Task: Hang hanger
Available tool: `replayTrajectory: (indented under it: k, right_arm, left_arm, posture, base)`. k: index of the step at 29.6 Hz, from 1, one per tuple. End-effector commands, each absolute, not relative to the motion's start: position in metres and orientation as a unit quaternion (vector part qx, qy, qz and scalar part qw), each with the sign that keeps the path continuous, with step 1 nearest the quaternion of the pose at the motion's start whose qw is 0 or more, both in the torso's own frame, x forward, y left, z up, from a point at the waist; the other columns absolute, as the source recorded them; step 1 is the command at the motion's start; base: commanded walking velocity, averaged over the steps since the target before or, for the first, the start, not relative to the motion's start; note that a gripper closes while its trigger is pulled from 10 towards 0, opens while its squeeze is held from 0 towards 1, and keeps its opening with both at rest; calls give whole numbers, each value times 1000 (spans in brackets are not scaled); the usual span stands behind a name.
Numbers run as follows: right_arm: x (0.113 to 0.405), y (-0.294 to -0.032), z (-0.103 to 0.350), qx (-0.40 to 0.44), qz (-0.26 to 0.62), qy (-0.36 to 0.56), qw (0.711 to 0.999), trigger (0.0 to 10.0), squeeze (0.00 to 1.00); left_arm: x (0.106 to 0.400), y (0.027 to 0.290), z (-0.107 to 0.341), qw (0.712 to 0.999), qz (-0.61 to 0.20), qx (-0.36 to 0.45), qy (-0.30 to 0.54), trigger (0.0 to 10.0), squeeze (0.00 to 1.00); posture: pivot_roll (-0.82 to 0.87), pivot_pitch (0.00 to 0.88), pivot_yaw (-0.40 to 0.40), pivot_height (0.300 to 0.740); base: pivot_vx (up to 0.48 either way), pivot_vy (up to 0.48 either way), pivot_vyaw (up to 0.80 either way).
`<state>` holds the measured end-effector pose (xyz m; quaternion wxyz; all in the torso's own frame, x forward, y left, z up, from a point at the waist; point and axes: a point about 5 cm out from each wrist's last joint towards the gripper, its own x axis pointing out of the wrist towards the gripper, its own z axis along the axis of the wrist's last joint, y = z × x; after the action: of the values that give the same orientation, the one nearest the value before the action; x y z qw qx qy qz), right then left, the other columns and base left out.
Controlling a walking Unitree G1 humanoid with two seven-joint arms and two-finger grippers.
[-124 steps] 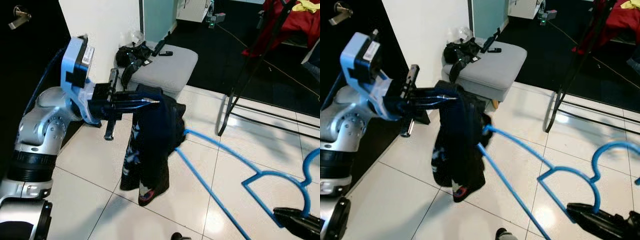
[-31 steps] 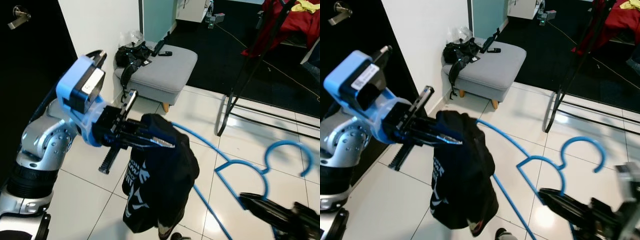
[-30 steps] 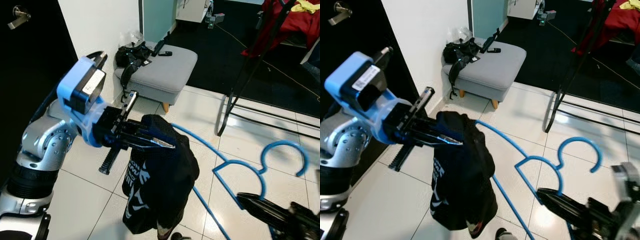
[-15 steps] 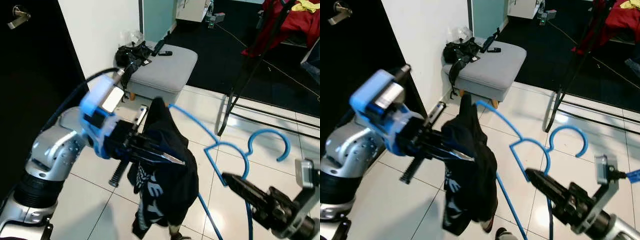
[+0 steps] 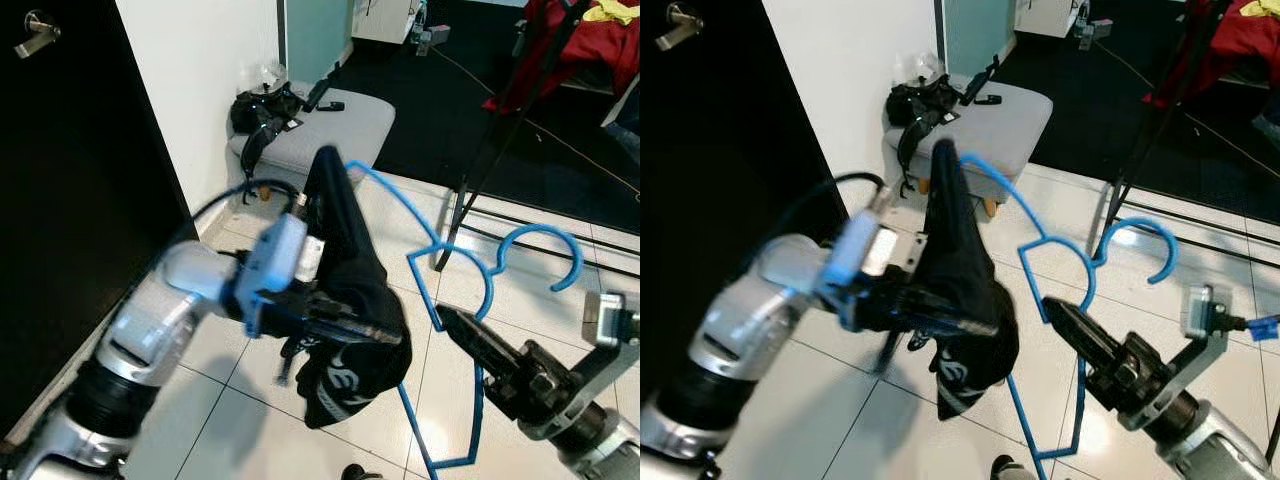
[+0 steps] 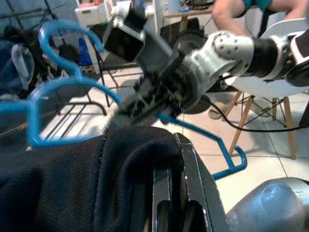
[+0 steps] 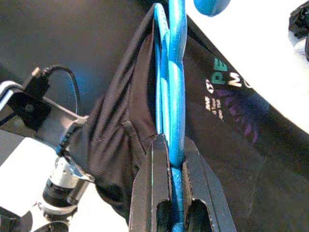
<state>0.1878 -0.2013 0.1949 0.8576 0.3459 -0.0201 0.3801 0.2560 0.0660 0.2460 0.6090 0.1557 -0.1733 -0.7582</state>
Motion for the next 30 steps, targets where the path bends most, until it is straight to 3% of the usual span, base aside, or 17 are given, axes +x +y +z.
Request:
replayTrajectory:
  k: [1, 4, 5, 6, 9, 30]
  right_arm:
    - [188, -201, 209, 348, 394, -63, 848, 10000, 0]
    - [188, -199, 214, 346, 405, -73, 844, 10000, 0]
    - [187, -199, 219, 338, 422, -84, 837, 10000, 0]
    - [185, -199, 224, 332, 438, -93, 831, 10000, 0]
    - [184, -200, 228, 323, 454, -98, 825, 10000, 0]
    - [175, -214, 233, 251, 489, -81, 831, 10000, 0]
  left_arm:
    - [255, 58, 230, 613, -757, 162, -157, 10000, 0]
    - [258, 57, 225, 626, -747, 164, -149, 10000, 0]
    - [265, 60, 219, 650, -729, 164, -135, 10000, 1000]
    - [272, 63, 214, 672, -710, 167, -127, 10000, 1000]
    - [280, 69, 212, 694, -689, 170, -123, 10000, 1000]
    - [302, 99, 216, 753, -610, 211, -131, 10000, 1000]
  posture:
    - [-68, 193, 23, 740]
    - [-68, 193, 23, 740]
    - [-63, 193, 25, 740]
    - [-63, 193, 25, 740]
    - [-58, 192, 24, 740]
    - [-46, 194, 29, 740]
  base:
    - [0, 0, 0]
    - [0, 0, 0]
    - [0, 0, 0]
    - [0, 0, 0]
    - [0, 0, 0]
    - [0, 0, 0]
